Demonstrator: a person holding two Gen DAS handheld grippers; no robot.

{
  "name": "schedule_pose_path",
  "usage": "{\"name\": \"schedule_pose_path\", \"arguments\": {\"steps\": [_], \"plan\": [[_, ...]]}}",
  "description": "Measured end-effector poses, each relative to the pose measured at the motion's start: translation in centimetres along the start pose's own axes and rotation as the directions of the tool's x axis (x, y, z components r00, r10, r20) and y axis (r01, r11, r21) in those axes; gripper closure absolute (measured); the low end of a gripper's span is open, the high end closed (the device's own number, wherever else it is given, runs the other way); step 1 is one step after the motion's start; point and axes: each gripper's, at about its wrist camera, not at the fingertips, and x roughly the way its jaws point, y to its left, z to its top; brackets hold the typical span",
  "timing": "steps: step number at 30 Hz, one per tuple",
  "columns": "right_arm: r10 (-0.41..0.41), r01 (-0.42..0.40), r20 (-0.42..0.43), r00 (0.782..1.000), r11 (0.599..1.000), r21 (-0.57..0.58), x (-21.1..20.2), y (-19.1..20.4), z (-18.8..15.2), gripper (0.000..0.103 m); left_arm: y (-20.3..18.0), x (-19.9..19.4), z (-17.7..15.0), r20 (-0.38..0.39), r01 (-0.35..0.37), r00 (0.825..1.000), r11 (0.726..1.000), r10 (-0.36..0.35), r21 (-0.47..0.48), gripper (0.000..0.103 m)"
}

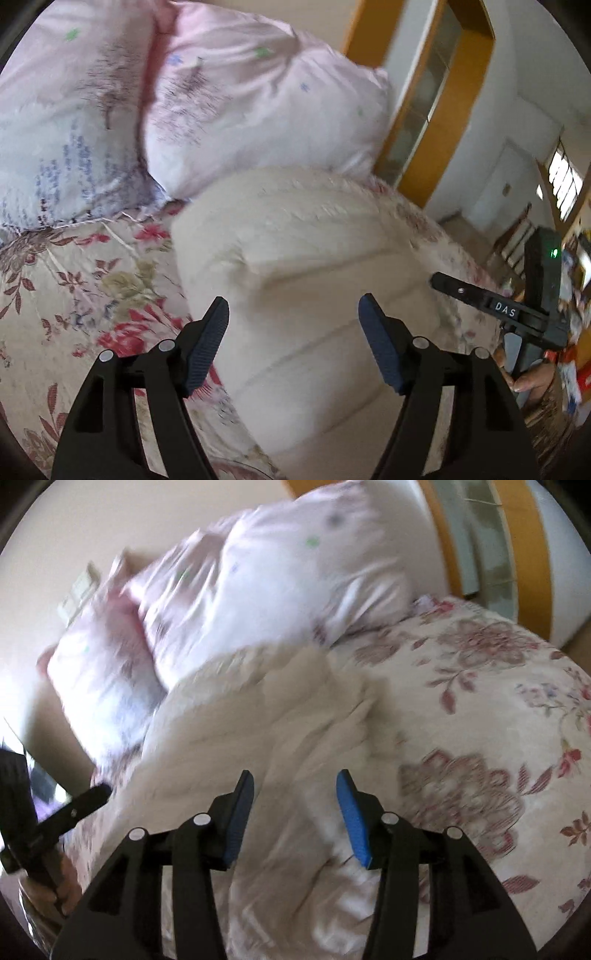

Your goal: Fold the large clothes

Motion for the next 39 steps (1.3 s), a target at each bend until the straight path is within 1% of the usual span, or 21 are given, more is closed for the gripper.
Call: {"name": "schedule_pose_path", "arguments": {"steps": [1, 2, 4, 7, 9, 11, 12, 13, 14, 15, 16, 18, 22, 26, 29, 31, 32, 33, 35, 37, 39], "plan": [[-0.008, 0.008, -0.020, 1.000, 1.000, -0.005, 0.4, 0.2, -0.3, 0.055, -0.4, 0.7, -0.3, -0.032, -0.017, 0.999, 1.000, 0.017, 0.019, 0.029], [-0.029, 0.029, -0.062, 0.998, 1.000, -0.001, 1.5, 0.2, -0.6, 0.056, -0.3, 1.6, -0.4, -0.054, -0.024, 0.998, 0.999, 0.025, 0.025, 0.029], [-0.038, 0.041, -0.110, 0.993, 0.999, 0.023, 2.9, -0.3, -1.2, 0.055, -0.3, 2.6, -1.0, -0.093, -0.038, 0.995, 0.999, 0.040, 0.024, 0.029], [-0.034, 0.040, -0.119, 0.992, 0.998, 0.044, 3.9, -1.0, -1.4, 0.054, 0.0, 3.8, -1.7, -0.101, -0.060, 0.993, 0.998, 0.062, 0.018, 0.025], [-0.032, 0.039, -0.138, 0.990, 0.998, 0.048, 4.0, -1.2, -1.3, 0.054, 0.1, 3.6, -1.9, -0.090, -0.060, 0.994, 0.998, 0.060, 0.002, 0.025], [-0.019, 0.025, -0.149, 0.989, 0.999, 0.043, 2.9, -1.1, -0.6, 0.050, 0.1, 2.9, -1.9, -0.072, -0.059, 0.996, 0.998, 0.058, -0.007, 0.024], [-0.005, 0.012, -0.146, 0.989, 0.999, 0.047, 2.4, -1.1, -0.3, 0.042, 0.2, 2.5, -1.9, -0.062, -0.063, 0.996, 0.998, 0.062, -0.011, 0.023], [0.007, 0.001, -0.138, 0.990, 0.999, 0.054, 1.6, -1.2, -0.1, 0.027, 0.4, 2.1, -1.8, -0.049, -0.073, 0.996, 0.997, 0.072, -0.016, 0.020], [0.017, -0.009, -0.119, 0.993, 0.998, 0.064, 0.9, -1.4, 0.4, 0.019, 0.6, 1.7, -1.7, -0.038, -0.088, 0.995, 0.996, 0.087, -0.021, 0.014], [0.014, -0.008, -0.092, 0.996, 0.998, 0.064, 0.0, -1.6, 0.9, 0.009, 0.8, 1.4, -1.7, -0.026, -0.106, 0.994, 0.994, 0.105, -0.026, 0.011], [0.010, -0.005, -0.079, 0.997, 0.998, 0.060, -0.6, -1.8, 1.1, 0.007, 1.0, 0.9, -1.6, -0.011, -0.131, 0.991, 0.991, 0.131, -0.031, 0.007], [0.005, 0.000, -0.078, 0.997, 0.998, 0.060, -1.1, -2.2, 1.6, 0.003, 1.4, 0.6, -1.6, 0.001, -0.153, 0.988, 0.987, 0.153, -0.041, 0.006], [0.027, -0.014, -0.138, 0.990, 0.996, 0.092, -0.1, -3.7, 2.5, 0.002, 2.3, 0.5, -1.5, -0.006, -0.157, 0.988, 0.985, 0.157, -0.073, 0.005], [0.034, -0.006, -0.197, 0.980, 0.990, 0.141, 1.6, -5.3, 2.3, 0.002, 2.5, 0.7, -1.6, -0.015, -0.155, 0.988, 0.984, 0.154, -0.084, 0.005], [0.021, 0.026, -0.275, 0.961, 0.986, 0.163, 3.0, -6.0, 1.8, 0.002, 2.6, 0.9, -1.6, -0.018, -0.152, 0.988, 0.985, 0.151, -0.086, 0.005], [0.032, 0.017, -0.285, 0.958, 0.986, 0.167, 3.4, -6.1, 1.5, 0.002, 2.7, 1.1, -1.7, -0.019, -0.143, 0.990, 0.986, 0.142, -0.089, 0.005], [0.053, -0.003, -0.285, 0.957, 0.985, 0.174, 3.6, -6.1, 1.4, 0.002, 2.9, 1.2, -1.6, -0.019, -0.135, 0.991, 0.987, 0.133, -0.092, 0.005], [0.085, -0.033, -0.280, 0.956, 0.982, 0.187, 3.7, -6.2, 1.4, 0.002, 3.0, 1.3, -1.6, -0.021, -0.124, 0.992, 0.987, 0.123, -0.099, 0.004], [0.142, -0.082, -0.278, 0.950, 0.973, 0.216, 4.2, -6.5, 1.6, 0.002, 3.5, 1.7, -1.5, -0.028, -0.077, 0.997, 0.988, 0.074, -0.134, 0.004], [0.182, -0.113, -0.285, 0.941, 0.963, 0.244, 4.9, -6.9, 1.9, 0.002, 4.2, 2.1, -1.5, -0.034, -0.023, 0.999, 0.983, 0.017, -0.180, 0.004], [0.214, -0.131, -0.313, 0.925, 0.955, 0.268, 6.1, -7.1, 2.1, 0.002, 4.8, 2.6, -1.5, -0.039, 0.018, 0.999, 0.976, -0.027, -0.216, 0.004]]}}
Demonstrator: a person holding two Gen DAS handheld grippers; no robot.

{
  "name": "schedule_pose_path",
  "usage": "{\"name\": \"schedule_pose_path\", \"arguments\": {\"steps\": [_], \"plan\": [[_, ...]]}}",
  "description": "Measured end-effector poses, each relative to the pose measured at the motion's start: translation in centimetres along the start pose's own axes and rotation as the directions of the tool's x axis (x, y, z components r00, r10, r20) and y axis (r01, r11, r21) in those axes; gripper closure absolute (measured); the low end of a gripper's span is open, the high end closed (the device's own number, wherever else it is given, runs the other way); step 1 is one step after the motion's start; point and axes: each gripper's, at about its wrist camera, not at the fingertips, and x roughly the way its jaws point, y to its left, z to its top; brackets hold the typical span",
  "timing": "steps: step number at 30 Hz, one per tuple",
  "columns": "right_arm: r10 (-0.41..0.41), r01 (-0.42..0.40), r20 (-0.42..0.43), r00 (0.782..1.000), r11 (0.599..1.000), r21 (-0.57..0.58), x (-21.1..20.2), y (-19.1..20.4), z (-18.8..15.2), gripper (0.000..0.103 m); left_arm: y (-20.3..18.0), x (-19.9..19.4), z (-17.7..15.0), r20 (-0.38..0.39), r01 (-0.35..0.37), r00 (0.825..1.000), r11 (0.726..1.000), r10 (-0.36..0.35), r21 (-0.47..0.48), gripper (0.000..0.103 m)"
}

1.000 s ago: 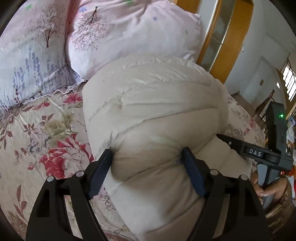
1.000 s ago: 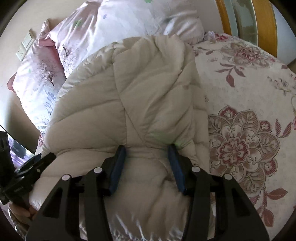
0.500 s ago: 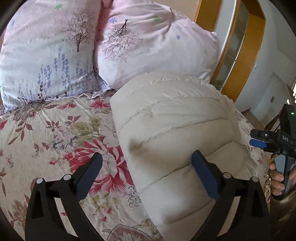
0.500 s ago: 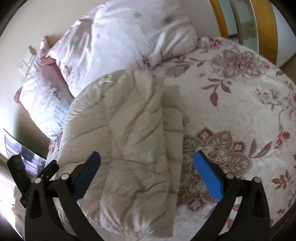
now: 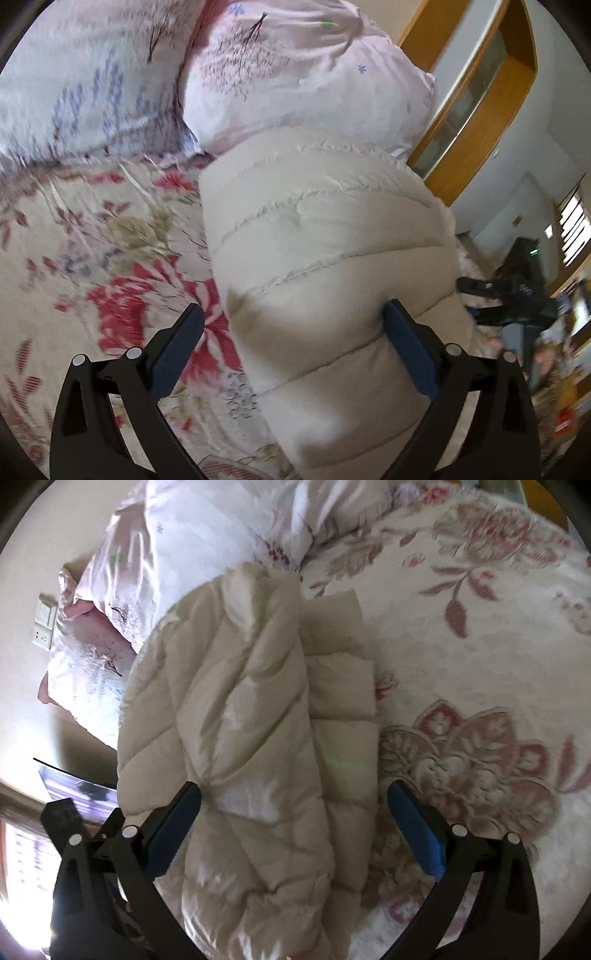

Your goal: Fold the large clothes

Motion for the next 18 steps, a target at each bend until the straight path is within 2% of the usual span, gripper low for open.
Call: {"name": "schedule_pose_path", "arguments": {"steps": [3, 5, 7, 18], "plan": [[0.039, -0.039, -0.034, 0.999, 0.999, 0.008, 1.1, -0.3, 0.6, 0.002, 1.2, 1.0, 0.2, -0.031, 0.086, 0.996, 0.993, -0.089, -0.082, 0.004], [0.054, -0.054, -0.047, 0.997, 0.999, 0.001, 1.4, -0.2, 0.7, 0.002, 2.3, 1.9, 0.2, -0.051, 0.168, 0.983, 0.971, -0.179, -0.170, 0.005], [0.081, -0.082, -0.066, 0.995, 0.997, -0.006, 1.8, -0.1, 0.9, 0.002, 2.8, 2.6, 0.2, -0.059, 0.208, 0.973, 0.955, -0.225, -0.213, 0.005], [0.204, -0.219, -0.179, 0.962, 0.974, -0.064, 5.1, 2.0, 2.0, 0.002, 3.9, 4.2, 0.3, -0.059, 0.294, 0.944, 0.911, -0.323, -0.289, 0.008]]}}
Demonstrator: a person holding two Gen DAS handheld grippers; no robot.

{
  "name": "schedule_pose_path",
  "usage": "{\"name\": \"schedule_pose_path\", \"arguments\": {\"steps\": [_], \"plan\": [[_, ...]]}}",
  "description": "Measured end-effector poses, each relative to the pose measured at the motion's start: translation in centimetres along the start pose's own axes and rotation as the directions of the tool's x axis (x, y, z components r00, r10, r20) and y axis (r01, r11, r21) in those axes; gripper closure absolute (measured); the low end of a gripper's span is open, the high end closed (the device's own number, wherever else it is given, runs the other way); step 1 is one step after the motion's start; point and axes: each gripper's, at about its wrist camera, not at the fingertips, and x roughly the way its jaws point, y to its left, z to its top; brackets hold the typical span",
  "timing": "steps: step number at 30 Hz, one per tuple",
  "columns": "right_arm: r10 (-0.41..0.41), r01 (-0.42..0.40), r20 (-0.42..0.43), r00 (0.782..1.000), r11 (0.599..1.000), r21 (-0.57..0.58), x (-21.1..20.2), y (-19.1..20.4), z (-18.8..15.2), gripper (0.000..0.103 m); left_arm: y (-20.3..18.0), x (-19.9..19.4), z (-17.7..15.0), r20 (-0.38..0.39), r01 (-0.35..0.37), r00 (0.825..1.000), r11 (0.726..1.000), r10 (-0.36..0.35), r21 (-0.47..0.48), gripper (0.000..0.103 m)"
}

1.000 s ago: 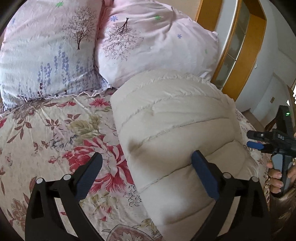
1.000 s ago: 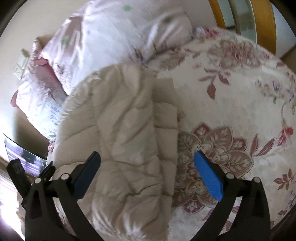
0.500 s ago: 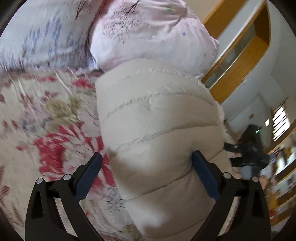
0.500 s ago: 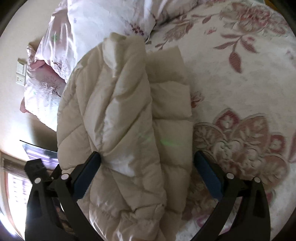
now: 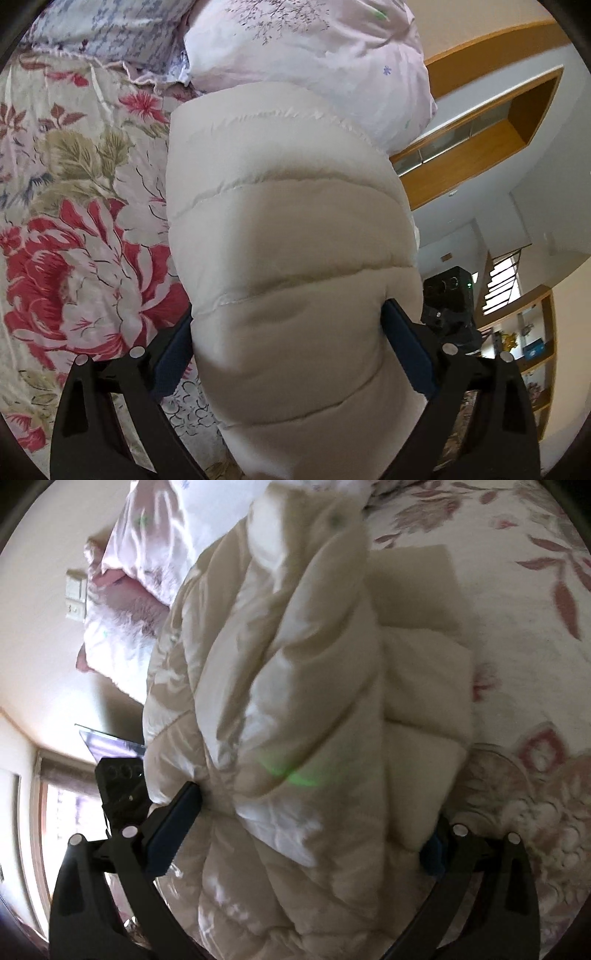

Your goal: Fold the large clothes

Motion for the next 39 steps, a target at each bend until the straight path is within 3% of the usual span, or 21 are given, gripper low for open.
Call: {"name": "schedule_pose_path", "arguments": {"steps": [3, 5, 7, 10, 13, 15, 20, 28, 35, 39], "plan": [[0.020, -0.021, -0.033, 0.999, 1.000, -0.017, 1.3, 0.8, 0.4, 0.002, 0.3, 0.1, 0.0, -0.001, 0.014, 1.000, 1.000, -0.014, -0.019, 0.010], [0.031, -0.032, -0.039, 0.999, 0.999, -0.023, 2.0, 1.2, 0.6, 0.008, 0.4, 0.1, -0.1, 0.001, 0.021, 1.000, 0.999, -0.021, -0.027, 0.014], [0.091, -0.090, -0.043, 0.995, 0.996, 0.011, 2.7, 1.0, 0.5, 0.031, 0.3, -0.3, -0.3, 0.014, 0.021, 1.000, 0.999, -0.021, -0.026, 0.022], [0.148, -0.147, -0.018, 0.989, 0.988, 0.035, 3.0, 0.9, 0.3, 0.051, 0.3, -1.2, -0.5, 0.037, 0.035, 0.999, 0.999, -0.034, -0.025, 0.037], [0.174, -0.174, 0.006, 0.985, 0.985, 0.014, 2.8, 2.0, 0.2, 0.064, -0.2, -1.9, -0.6, 0.056, 0.038, 0.998, 0.999, -0.037, -0.006, 0.044], [0.176, -0.176, 0.011, 0.984, 0.984, -0.005, 2.6, 2.9, 0.2, 0.068, -0.4, -2.5, -0.6, 0.071, 0.047, 0.996, 0.999, -0.047, -0.002, 0.046], [0.190, -0.190, 0.002, 0.982, 0.980, -0.063, 4.5, 6.1, 1.4, 0.069, -0.4, -5.0, 0.0, 0.127, 0.045, 0.991, 0.999, -0.045, 0.006, 0.048], [0.208, -0.215, -0.068, 0.976, 0.969, -0.121, 10.8, 10.9, 3.7, 0.070, 2.0, -10.1, 1.5, 0.229, -0.041, 0.972, 0.999, 0.045, -0.023, 0.048], [0.167, -0.176, -0.068, 0.984, 0.972, -0.159, 15.2, 13.0, 3.6, 0.069, 5.1, -11.5, 2.6, 0.231, -0.123, 0.964, 0.991, 0.133, -0.059, 0.048], [0.103, -0.111, -0.068, 0.992, 0.986, -0.127, 16.1, 12.3, 3.7, 0.051, 6.8, -10.5, 2.6, 0.188, -0.156, 0.967, 0.983, 0.172, -0.096, 0.044]]}}
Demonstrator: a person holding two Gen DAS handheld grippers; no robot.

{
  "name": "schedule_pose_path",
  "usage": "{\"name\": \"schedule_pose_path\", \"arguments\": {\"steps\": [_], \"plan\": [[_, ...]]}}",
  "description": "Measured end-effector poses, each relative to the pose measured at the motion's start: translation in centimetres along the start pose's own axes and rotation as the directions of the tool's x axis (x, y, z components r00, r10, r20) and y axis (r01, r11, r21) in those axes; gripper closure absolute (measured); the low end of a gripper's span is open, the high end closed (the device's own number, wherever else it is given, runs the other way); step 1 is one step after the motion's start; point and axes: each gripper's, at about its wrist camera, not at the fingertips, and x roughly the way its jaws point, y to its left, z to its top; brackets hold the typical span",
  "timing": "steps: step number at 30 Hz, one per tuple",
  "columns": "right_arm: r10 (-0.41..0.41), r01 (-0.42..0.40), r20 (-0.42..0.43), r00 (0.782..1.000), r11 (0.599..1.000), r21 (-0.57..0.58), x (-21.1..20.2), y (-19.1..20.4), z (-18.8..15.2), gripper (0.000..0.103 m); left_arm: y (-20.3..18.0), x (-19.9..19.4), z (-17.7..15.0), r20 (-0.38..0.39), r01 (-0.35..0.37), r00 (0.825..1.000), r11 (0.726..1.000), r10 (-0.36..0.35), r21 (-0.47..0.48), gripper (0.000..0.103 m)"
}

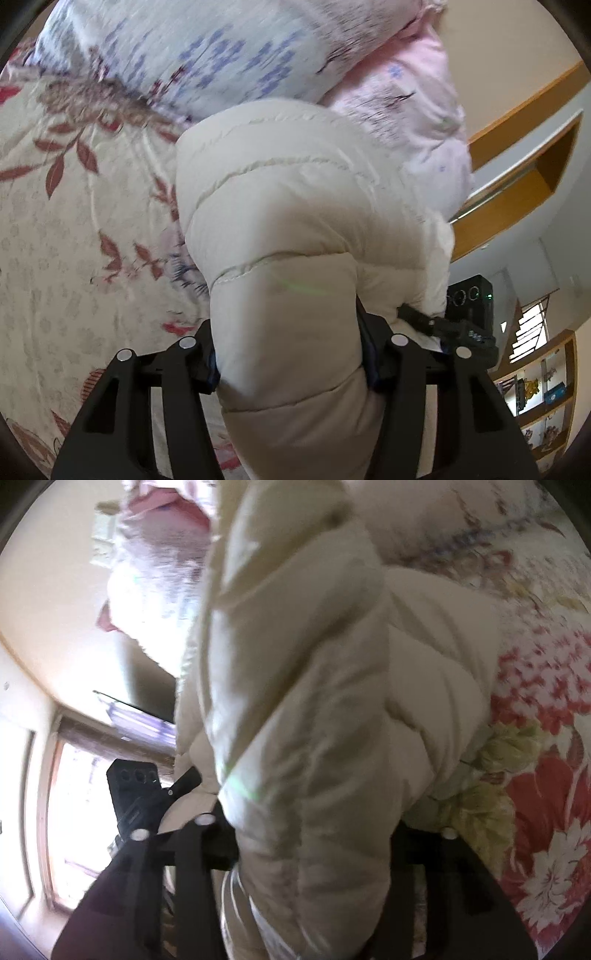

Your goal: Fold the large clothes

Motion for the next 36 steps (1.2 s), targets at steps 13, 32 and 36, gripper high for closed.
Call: {"name": "schedule_pose_path", "arguments": {"steps": [13, 32, 36], "plan": [[-0.406, 0.438, 0.338, 0.849, 0.899, -0.022, -10.2, 3.7, -3.6, 0.035, -3.7, -6.1, -1.0, 0.171, -0.186, 0.971, 0.975, 0.164, 0.120, 0.029], [-0.442, 0.494, 0.226, 0.868, 0.813, -0.307, -5.8, 6.0, -9.8, 0.049, -10.1, -0.9, -8.6, 0.058, -0.241, 0.969, 0.860, 0.241, 0.450, 0.019], [-0.379, 0.463, 0.373, 0.847, 0.871, -0.164, -10.0, 6.1, -6.4, 0.027, -10.4, -0.9, -8.8, 0.058, -0.232, 0.971, 0.854, 0.232, 0.465, 0.010]]}}
